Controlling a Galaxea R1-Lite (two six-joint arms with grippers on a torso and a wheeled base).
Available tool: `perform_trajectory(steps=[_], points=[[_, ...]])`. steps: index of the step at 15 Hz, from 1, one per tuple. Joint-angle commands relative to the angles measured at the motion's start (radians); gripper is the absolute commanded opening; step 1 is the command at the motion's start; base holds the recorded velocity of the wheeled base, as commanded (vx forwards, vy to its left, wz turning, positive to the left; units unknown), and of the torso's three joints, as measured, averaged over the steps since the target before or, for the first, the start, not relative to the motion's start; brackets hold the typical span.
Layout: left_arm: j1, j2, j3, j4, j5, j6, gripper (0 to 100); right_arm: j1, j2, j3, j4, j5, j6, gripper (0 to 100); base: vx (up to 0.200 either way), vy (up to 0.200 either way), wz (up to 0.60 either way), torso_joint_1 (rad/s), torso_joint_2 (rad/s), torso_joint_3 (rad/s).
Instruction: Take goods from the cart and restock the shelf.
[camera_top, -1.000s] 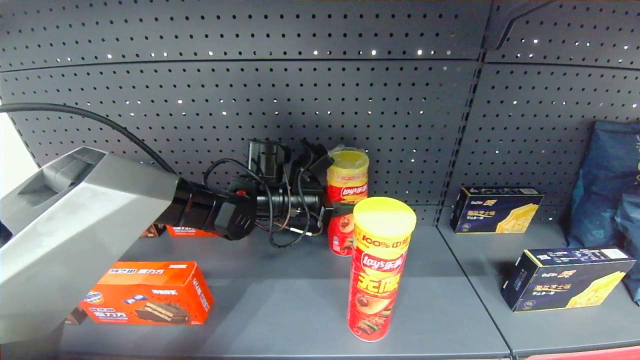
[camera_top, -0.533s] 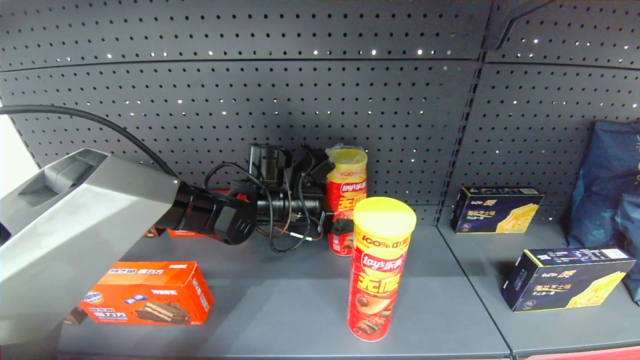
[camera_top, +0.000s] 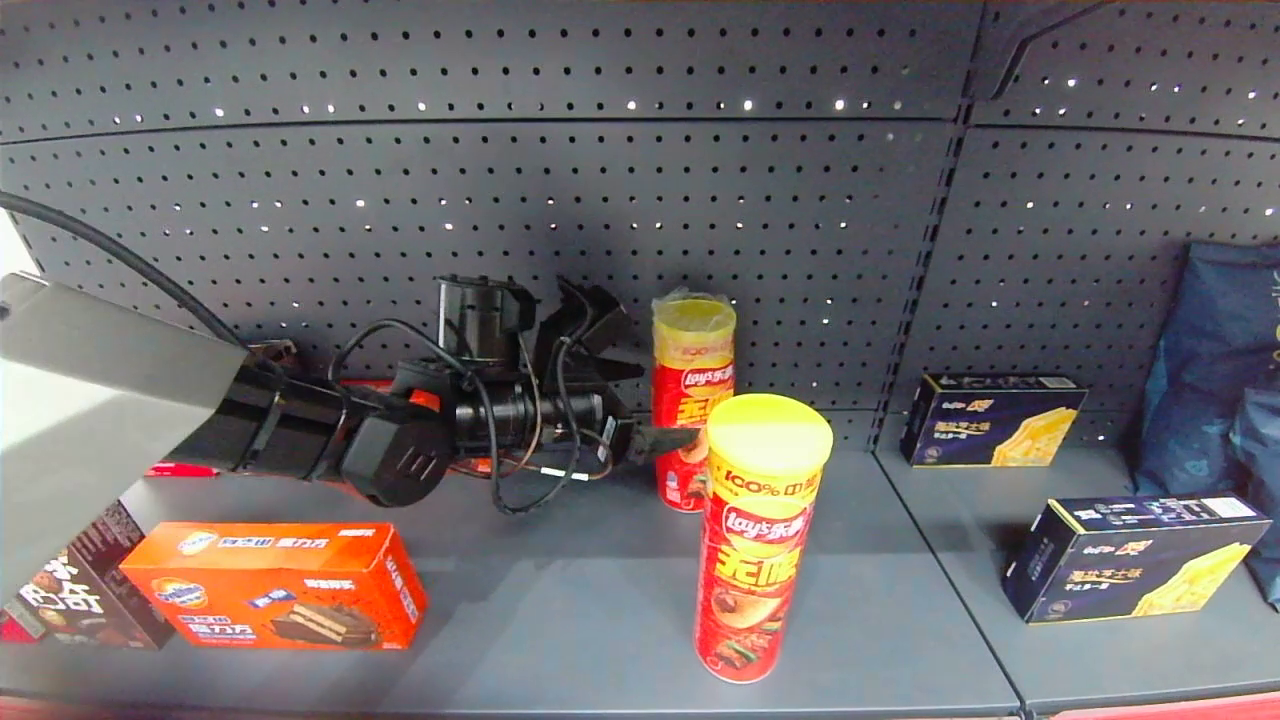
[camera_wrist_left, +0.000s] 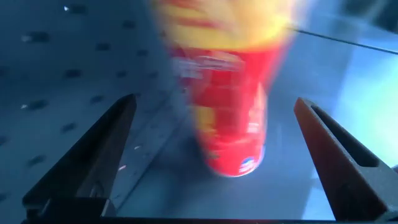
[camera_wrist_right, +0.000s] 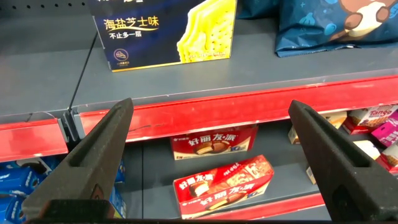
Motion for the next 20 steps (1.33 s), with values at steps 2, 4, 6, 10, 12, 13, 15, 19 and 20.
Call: perform_trajectory(steps=[2,4,6,10,12,13,15,19,20], points=[[0.003,-0.046,0.014,0.000,0.023,-0.001,100,0.000,0.002,0.000,0.000,0.001,0.000,100,0.000,0.000,0.00,0.000,0.00,0.000],[0.027,-0.057,0.049,0.000,0.023,0.004,100,0.000,0.002,0.000,0.000,0.001,0.000,100,0.000,0.000,0.00,0.000,0.00,0.000],[0.034,-0.062,0.075,0.000,0.024,0.005,100,0.000,0.002,0.000,0.000,0.001,0.000,100,0.000,0.000,0.00,0.000,0.00,0.000],[0.054,-0.060,0.081,0.000,0.052,0.004,100,0.000,0.002,0.000,0.000,0.001,0.000,100,0.000,0.000,0.00,0.000,0.00,0.000],[0.052,-0.060,0.075,-0.002,0.064,0.004,100,0.000,0.002,0.000,0.000,0.001,0.000,100,0.000,0.000,0.00,0.000,0.00,0.000],[0.052,-0.059,0.071,-0.002,0.064,0.002,100,0.000,0.002,0.000,0.000,0.001,0.000,100,0.000,0.000,0.00,0.000,0.00,0.000],[0.052,-0.056,0.049,-0.002,0.067,0.001,100,0.000,0.002,0.000,0.000,0.001,0.000,100,0.000,0.000,0.00,0.000,0.00,0.000],[0.052,-0.043,0.037,0.000,0.080,-0.001,100,0.000,0.002,0.000,-0.001,0.001,0.000,100,0.000,0.000,0.00,0.000,0.00,0.000],[0.052,-0.042,0.038,0.000,0.080,-0.001,100,0.000,0.002,0.000,0.000,0.001,0.000,100,0.000,0.000,0.00,0.000,0.00,0.000]])
